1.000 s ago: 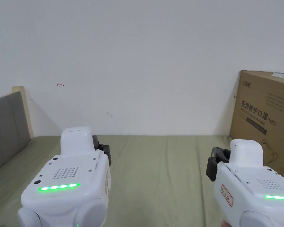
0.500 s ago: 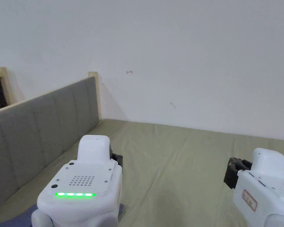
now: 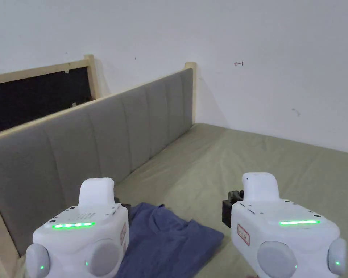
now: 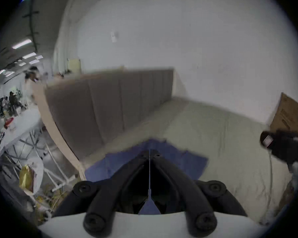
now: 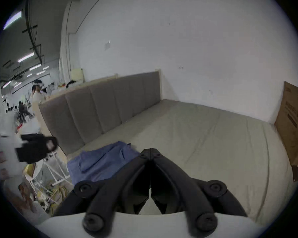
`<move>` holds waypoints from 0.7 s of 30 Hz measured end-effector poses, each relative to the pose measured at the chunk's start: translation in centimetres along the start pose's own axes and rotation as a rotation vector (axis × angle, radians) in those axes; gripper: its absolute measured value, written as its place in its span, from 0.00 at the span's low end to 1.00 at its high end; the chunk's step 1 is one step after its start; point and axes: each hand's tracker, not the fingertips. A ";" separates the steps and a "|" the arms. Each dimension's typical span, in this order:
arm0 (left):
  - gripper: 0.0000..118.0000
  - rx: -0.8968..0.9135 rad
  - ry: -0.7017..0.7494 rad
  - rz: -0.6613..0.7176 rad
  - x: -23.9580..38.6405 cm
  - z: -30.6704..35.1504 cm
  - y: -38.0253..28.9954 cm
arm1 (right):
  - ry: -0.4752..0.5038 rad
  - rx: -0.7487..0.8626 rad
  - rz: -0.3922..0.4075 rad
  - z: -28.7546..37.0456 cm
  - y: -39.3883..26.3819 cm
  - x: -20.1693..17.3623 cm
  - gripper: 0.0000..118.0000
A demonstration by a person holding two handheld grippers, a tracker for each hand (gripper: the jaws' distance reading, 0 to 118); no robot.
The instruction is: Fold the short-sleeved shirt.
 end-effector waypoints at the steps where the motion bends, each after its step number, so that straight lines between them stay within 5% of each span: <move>1: 0.01 -0.139 -0.062 -0.005 -0.7 -2.7 -0.3 | 0.008 -0.023 0.003 -0.7 -0.3 -0.1 0.00; 4: 0.01 -0.434 -0.170 0.123 -2.9 -9.7 -2.8 | -0.003 -0.085 0.017 -2.9 -1.4 0.0 0.00; 7: 0.03 -0.509 -0.149 0.214 -5.1 -14.4 -4.9 | -0.019 -0.177 0.033 -5.4 -2.7 0.4 0.00; 8: 0.16 -0.501 -0.113 0.204 -5.5 -15.3 -5.2 | -0.014 -0.197 0.023 -6.1 -3.0 0.6 0.00; 11: 0.97 -0.500 0.006 0.129 -6.9 -18.6 -6.1 | 0.001 -0.243 -0.002 -7.8 -4.2 1.0 0.00; 18: 1.00 -0.675 -0.055 0.025 -7.5 -25.6 -9.8 | 0.005 -0.302 0.010 -10.2 -6.4 1.0 0.00; 21: 1.00 -0.558 -0.016 -0.085 -6.2 -25.2 -11.1 | 0.006 -0.329 0.006 -11.2 -6.9 1.0 0.00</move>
